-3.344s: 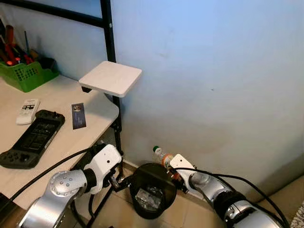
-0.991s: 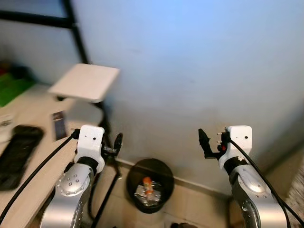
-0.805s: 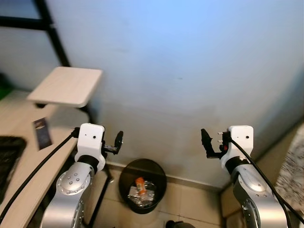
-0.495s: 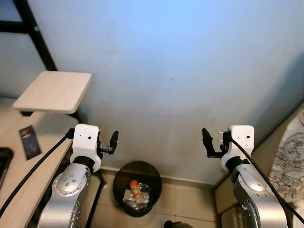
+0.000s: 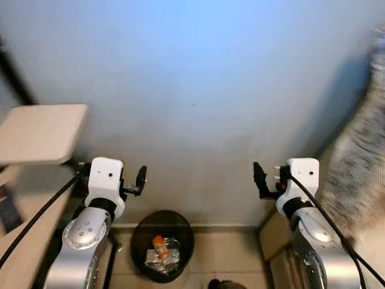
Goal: Clean up the room
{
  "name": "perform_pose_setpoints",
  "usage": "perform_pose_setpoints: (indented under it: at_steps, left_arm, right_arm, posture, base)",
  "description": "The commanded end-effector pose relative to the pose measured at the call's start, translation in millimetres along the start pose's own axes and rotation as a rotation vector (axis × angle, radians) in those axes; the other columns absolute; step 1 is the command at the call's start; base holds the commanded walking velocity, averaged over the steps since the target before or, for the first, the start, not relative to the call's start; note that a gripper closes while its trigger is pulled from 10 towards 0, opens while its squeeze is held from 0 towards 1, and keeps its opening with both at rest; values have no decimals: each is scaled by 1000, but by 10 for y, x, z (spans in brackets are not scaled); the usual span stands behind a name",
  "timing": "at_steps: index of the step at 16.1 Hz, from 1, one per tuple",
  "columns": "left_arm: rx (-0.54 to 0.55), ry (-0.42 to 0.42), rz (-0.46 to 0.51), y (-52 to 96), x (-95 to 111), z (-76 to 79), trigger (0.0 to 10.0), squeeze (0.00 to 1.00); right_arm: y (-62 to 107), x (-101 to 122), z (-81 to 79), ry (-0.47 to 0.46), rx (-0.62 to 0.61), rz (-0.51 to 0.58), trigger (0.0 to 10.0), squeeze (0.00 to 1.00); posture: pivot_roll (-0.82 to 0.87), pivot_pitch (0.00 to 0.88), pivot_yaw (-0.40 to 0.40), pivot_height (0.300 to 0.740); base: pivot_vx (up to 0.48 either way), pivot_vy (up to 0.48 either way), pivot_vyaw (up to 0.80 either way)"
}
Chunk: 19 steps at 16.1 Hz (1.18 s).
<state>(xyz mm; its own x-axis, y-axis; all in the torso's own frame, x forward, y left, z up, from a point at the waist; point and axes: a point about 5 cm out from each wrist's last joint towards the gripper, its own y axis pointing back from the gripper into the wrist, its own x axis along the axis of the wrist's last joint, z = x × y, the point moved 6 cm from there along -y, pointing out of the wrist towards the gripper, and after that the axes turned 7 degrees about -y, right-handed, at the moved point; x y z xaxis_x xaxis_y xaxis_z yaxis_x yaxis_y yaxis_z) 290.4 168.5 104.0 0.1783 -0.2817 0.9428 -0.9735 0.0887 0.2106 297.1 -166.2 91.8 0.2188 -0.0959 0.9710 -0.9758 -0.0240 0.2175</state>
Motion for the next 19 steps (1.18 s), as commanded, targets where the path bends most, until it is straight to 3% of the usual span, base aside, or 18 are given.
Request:
perform_pose_setpoints:
  at_steps: [1,11,19]
  left_arm:
    - [-8,-1,9,-12,17,13,10000,0]
    - [-31,12,4,-7,-6,60,10000,0]
    - [-50,36,-1,27,-26,114,10000,0]
  right_arm:
    - [-11,-10,33,-1,-17,-7,10000,0]
    - [35,-41,73,5,-31,-23,10000,0]
    - [128,-79,205,27,-63,-47,10000,0]
  posture:
    - [95,0,2,740]
    - [75,0,12,740]
    - [59,0,21,740]
  base:
    - [0,0,-800]
    - [0,0,-800]
    - [0,0,-800]
